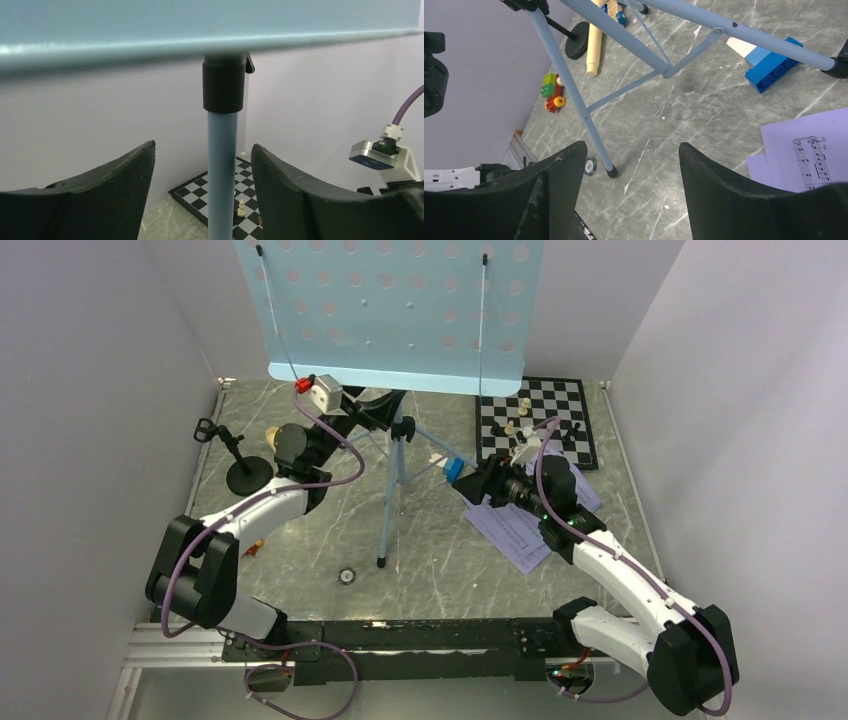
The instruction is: Pack up the instrument practice props
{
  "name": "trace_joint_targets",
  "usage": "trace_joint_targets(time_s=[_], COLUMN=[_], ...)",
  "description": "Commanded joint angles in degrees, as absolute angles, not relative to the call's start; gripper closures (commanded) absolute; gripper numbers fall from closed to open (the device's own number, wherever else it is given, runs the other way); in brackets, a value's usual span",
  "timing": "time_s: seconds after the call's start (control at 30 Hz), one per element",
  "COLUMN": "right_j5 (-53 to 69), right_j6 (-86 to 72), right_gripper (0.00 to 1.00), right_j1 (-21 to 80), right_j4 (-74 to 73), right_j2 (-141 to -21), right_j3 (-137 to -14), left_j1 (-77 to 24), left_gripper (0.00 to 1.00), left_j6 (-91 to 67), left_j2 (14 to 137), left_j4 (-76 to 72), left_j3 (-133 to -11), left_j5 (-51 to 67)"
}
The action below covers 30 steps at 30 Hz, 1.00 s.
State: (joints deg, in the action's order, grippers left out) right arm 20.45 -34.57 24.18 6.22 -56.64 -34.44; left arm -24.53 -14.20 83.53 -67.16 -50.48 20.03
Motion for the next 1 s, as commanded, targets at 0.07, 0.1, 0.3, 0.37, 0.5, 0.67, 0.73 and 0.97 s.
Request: trace_joint_targets(time_s=[0.07,0.1,0.3,0.37,0.5,0.67,0.73,0.97], right_j5=[22.26,22.24,22.33,22.4,22.57,22.29,22.3,25.49], right_j6=[-35.85,-35.94,-36.77,-37.16,-38.36,-41.96,-43.45,-44.44], right_gripper=[0.28,0.28,0.28,0.28,0.27,0.23,0.18,0.17], right_j1=[24.82,24.87,25.35,25.64,26.21,26.45,26.46,27.04], right_j4=[10.96,11.05,11.87,12.38,13.74,17.11,18.77,23.21], right_j2=[-58.12,-58.32,-59.47,-60.03,-61.85,-65.02,-66.75,-76.18], right_j3=[-38.41,-38.61,-39.81,-40.17,-41.21,-42.92,-44.01,-50.07], left_j1=[-25.87,-26.08,-26.7,-26.72,-26.71,-26.72,-26.7,-26.89], left_gripper=[0.34,0.38,0.57,0.65,0.79,1.0,1.0,1.0], left_j6=[-11.73,-11.26,-8.95,-8.48,-8.0,-8.16,-8.49,-10.48], left_j2=[84.57,84.56,83.84,83.4,82.56,81.89,81.67,80.5], left_j4=[-64.08,-63.69,-62.32,-62.13,-61.34,-59.86,-59.52,-59.08], left_j3=[-53.47,-53.52,-52.82,-52.45,-52.28,-52.49,-52.26,-50.84], left_j5=[21.17,21.25,21.06,20.88,21.28,21.97,22.2,23.03])
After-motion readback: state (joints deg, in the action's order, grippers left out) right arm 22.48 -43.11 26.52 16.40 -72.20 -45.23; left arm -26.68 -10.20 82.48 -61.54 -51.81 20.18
